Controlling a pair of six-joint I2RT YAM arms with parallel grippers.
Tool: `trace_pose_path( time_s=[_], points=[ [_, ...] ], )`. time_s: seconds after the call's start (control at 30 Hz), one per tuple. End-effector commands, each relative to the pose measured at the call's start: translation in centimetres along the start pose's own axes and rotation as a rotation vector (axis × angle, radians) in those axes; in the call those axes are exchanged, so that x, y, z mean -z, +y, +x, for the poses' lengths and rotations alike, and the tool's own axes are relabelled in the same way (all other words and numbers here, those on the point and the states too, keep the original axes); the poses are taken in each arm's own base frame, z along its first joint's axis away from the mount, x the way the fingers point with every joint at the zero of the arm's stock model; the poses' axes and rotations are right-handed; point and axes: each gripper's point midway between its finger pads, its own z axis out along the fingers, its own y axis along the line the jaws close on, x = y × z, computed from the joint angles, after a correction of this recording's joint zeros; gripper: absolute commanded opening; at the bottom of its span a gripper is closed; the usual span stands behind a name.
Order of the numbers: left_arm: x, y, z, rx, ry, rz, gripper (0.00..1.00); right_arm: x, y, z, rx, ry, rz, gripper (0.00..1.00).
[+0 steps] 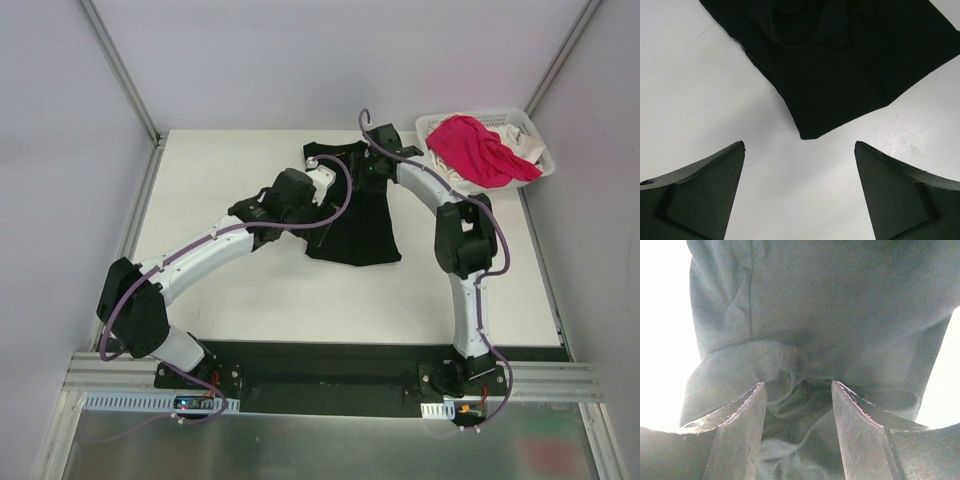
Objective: Fold and stack the t-shirts
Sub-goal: Fold the folded rectangular tshirt in 1/3 of the way
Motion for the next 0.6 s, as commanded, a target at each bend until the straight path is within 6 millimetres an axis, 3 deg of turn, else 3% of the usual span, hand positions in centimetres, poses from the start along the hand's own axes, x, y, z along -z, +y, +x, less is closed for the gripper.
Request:
trace_pose_path(
  time_s=[0.0, 0.13, 0.23, 0.37, 0.57],
  points=[
    [-0.7, 0.2, -1.6, -0.001, -0.031, -0.004, 0.90, 6.2, 0.6, -3.1, 0.037, -0.114, 0.003, 0.57],
    [-1.4, 0.1, -1.8, -0.003, -0.019, 0.002, 0.90, 7.1, -0.4, -1.0, 0.026, -0.089, 0.012, 0.54],
    [-1.6, -0.1, -1.9, -0.001, -0.018, 0.017, 0.91, 7.8, -0.5, -0.8, 0.011, -0.112, -0.003, 0.54],
    [-1.7, -0.5, -2.1, 0.000, -0.019, 0.038, 0.90, 7.2, -0.6, 0.9, -0.011, -0.085, -0.017, 0.54],
    [-2.1, -1.3, -2.4, 0.000, -0.017, 0.078, 0.90, 5.9, -0.6, 1.2, -0.018, -0.070, -0.014, 0.54]
  ],
)
